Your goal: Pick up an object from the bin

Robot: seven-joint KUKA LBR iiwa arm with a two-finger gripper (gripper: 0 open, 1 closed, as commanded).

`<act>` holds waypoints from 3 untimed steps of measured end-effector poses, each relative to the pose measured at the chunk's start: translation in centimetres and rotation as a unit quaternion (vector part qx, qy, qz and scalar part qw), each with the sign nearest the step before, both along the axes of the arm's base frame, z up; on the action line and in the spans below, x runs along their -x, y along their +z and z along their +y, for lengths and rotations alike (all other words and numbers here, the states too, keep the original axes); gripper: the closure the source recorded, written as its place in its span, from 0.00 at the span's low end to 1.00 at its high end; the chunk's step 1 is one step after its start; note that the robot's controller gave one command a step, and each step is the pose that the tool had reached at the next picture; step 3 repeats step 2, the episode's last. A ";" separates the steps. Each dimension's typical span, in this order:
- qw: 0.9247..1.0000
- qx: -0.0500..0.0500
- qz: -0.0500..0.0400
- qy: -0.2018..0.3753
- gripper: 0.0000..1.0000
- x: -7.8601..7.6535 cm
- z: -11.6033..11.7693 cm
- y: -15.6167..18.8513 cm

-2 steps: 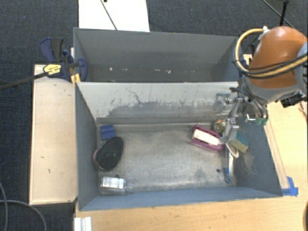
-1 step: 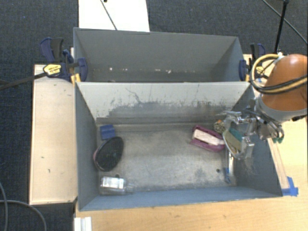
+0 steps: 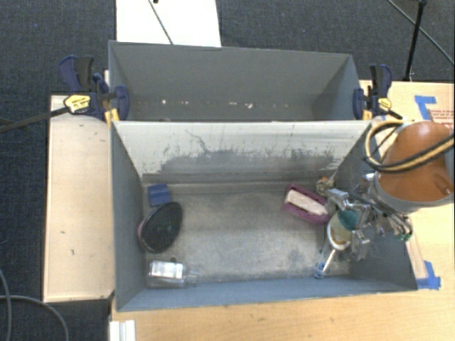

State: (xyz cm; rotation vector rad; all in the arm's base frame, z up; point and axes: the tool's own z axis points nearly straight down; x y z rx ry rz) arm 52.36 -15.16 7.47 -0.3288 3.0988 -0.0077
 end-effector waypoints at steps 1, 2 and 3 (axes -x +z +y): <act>1.000 0.002 -0.004 0.003 1.00 -0.4 -0.1 0.6; 1.000 0.000 0.008 -0.023 1.00 2.4 0.3 13.5; 1.000 0.000 0.008 -0.023 1.00 2.4 0.3 13.5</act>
Offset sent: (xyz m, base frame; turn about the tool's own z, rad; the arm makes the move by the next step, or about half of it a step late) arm 0.0000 0.0000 0.0000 0.0000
